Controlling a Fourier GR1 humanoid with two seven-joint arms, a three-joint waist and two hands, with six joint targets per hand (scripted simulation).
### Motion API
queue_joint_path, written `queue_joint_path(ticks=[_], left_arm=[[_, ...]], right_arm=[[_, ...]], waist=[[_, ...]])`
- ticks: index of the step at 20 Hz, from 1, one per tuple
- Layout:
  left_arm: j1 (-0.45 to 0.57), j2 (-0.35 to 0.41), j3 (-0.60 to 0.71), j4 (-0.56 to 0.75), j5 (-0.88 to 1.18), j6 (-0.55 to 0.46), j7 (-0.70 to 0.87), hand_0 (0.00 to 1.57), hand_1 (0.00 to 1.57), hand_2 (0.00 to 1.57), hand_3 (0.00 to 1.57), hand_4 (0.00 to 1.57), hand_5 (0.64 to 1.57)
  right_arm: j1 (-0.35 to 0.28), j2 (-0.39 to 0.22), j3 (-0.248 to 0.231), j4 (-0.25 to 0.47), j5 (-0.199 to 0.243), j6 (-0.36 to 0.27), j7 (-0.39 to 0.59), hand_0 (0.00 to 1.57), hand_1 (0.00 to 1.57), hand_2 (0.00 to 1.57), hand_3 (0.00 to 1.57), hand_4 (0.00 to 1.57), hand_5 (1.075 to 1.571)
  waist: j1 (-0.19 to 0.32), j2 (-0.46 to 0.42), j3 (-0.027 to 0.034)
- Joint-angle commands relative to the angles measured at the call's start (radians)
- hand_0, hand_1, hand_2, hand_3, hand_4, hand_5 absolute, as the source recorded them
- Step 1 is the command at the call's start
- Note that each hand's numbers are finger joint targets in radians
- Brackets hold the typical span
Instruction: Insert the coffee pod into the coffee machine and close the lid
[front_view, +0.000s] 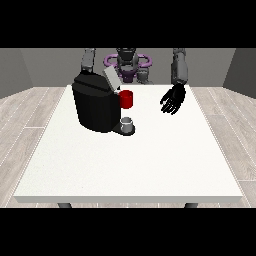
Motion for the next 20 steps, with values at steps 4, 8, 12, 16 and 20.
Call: queue_joint_path(ticks=[4, 8, 12, 16, 20], left_arm=[[-0.03, 0.045, -0.058, 0.08, -0.13, -0.011, -0.005, 0.83, 0.83, 1.0, 0.86, 0.34, 1.571], [-0.034, 0.04, -0.09, 0.127, -0.184, -0.05, 0.024, 0.76, 0.76, 0.93, 0.77, 0.35, 1.571], [-0.092, 0.021, -0.079, 0.182, -0.226, -0.032, 0.015, 0.76, 0.76, 0.98, 0.86, 0.4, 1.571], [-0.114, 0.027, -0.05, 0.216, -0.22, -0.046, -0.035, 1.04, 1.04, 1.12, 1.01, 0.4, 1.571], [-0.076, -0.05, -0.061, 0.2, -0.224, -0.02, -0.055, 1.28, 1.28, 1.31, 1.24, 0.5, 1.571]], right_arm=[[-0.013, -0.005, -0.027, 0.061, -0.008, 0.001, -0.031, 0.0, 0.0, 0.0, 0.0, 0.0, 1.571], [0.008, -0.007, -0.033, 0.078, -0.02, 0.016, -0.042, 0.0, 0.0, 0.0, 0.0, 0.0, 1.571], [-0.02, 0.006, -0.034, 0.104, -0.029, 0.021, -0.059, 0.0, 0.0, 0.0, 0.0, 0.0, 1.571], [0.012, 0.001, -0.011, 0.099, 0.047, -0.041, -0.012, 0.0, 0.0, 0.0, 0.0, 0.0, 1.571], [0.0, -0.012, -0.025, 0.128, 0.067, -0.057, 0.043, 0.0, 0.0, 0.0, 0.0, 0.0, 1.571]], waist=[[0.005, -0.003, 0.0003], [-0.007, -0.032, 0.0004], [-0.006, -0.018, 0.0001], [-0.008, -0.053, -0.0001], [0.034, -0.103, -0.0001]])
